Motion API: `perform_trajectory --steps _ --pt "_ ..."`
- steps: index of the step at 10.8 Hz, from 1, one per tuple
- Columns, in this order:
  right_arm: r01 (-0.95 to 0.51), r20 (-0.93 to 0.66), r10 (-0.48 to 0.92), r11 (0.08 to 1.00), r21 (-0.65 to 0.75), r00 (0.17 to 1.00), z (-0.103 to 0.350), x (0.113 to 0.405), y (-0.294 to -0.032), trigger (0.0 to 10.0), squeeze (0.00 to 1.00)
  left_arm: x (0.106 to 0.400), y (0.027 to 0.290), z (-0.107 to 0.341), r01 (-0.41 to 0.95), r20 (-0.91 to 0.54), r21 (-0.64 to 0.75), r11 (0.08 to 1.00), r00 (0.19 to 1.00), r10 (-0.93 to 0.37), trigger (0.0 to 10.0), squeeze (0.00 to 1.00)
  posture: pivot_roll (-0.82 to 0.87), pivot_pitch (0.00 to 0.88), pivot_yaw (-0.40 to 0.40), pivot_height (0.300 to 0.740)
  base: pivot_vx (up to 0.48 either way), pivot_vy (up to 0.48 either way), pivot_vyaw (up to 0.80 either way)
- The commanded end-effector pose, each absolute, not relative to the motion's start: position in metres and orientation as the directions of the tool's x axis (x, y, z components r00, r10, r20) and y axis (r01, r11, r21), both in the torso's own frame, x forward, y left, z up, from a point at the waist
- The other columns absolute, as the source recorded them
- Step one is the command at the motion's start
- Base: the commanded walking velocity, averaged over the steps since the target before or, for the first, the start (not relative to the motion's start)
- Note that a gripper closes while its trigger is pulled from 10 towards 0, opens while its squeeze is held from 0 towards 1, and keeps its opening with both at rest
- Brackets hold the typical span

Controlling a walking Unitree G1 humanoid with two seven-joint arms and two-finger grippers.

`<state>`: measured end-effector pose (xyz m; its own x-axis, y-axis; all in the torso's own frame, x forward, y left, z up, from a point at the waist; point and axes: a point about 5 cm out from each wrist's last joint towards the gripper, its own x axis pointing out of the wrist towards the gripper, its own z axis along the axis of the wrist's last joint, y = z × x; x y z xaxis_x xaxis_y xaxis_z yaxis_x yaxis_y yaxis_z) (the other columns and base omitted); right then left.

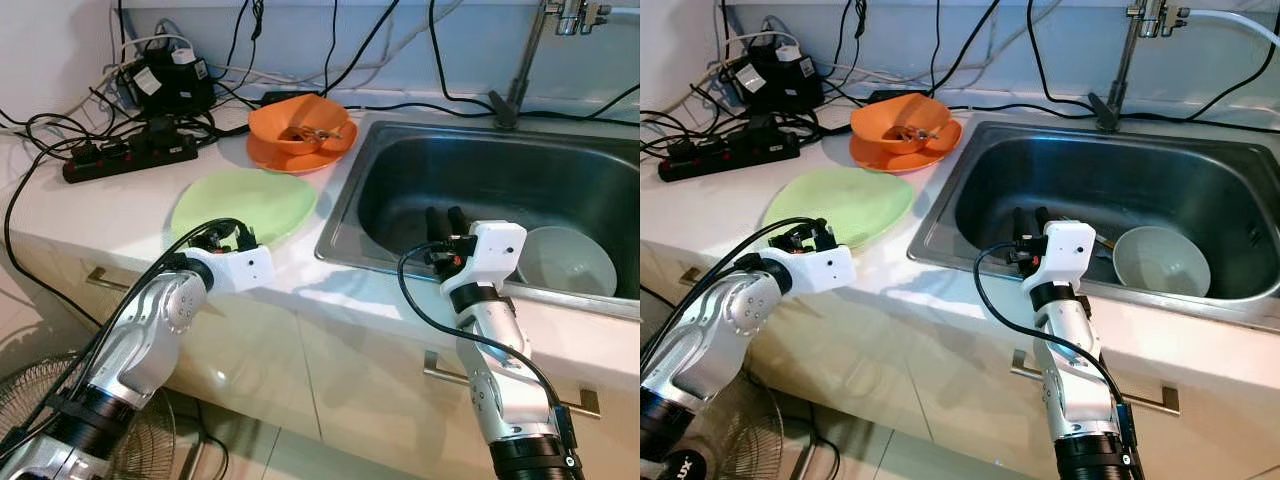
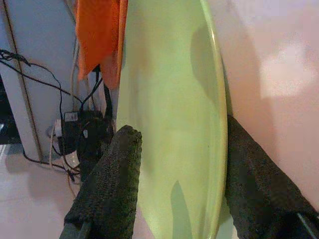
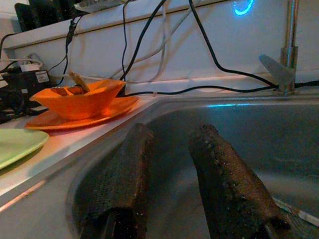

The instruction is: Kitchen organization

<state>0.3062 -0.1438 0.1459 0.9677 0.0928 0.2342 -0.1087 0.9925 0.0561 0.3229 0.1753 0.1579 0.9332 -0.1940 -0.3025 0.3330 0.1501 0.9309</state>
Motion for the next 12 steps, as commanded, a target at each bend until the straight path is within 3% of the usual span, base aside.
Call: perform_trajectory --steps 1,2,3,12 --pt "-0.121 0.222 0.105 0.991 0.058 0.969 0.146 0.309 -0.140 10.0 0.00 0.324 0.179 0.149 0.363 -0.342 0.922 0.134 0.927 -0.157 10.0 0.00 0.08 0.043 0.115 0.740 0.000 0.000 0.00" --pt "-0.120 0.222 0.104 0.991 0.059 0.969 0.146 0.309 -0.140 10.0 0.00 0.325 0.176 0.147 0.362 -0.340 0.923 0.130 0.926 -0.167 3.4 0.00 0.08 0.043 0.116 0.740 0.000 0.000 0.00" --pt "-0.118 0.223 0.102 0.991 0.061 0.970 0.146 0.310 -0.140 10.0 0.00 0.326 0.172 0.145 0.359 -0.334 0.924 0.132 0.926 -0.179 0.0 0.00 0.07 0.041 0.117 0.740 0.000 0.000 0.00" --pt "-0.120 0.214 0.103 0.991 0.066 0.971 0.145 0.311 -0.140 10.0 0.00 0.328 0.165 0.140 0.371 -0.339 0.918 0.140 0.918 -0.205 0.0 0.00 0.08 0.038 0.116 0.740 0.000 0.000 0.00"
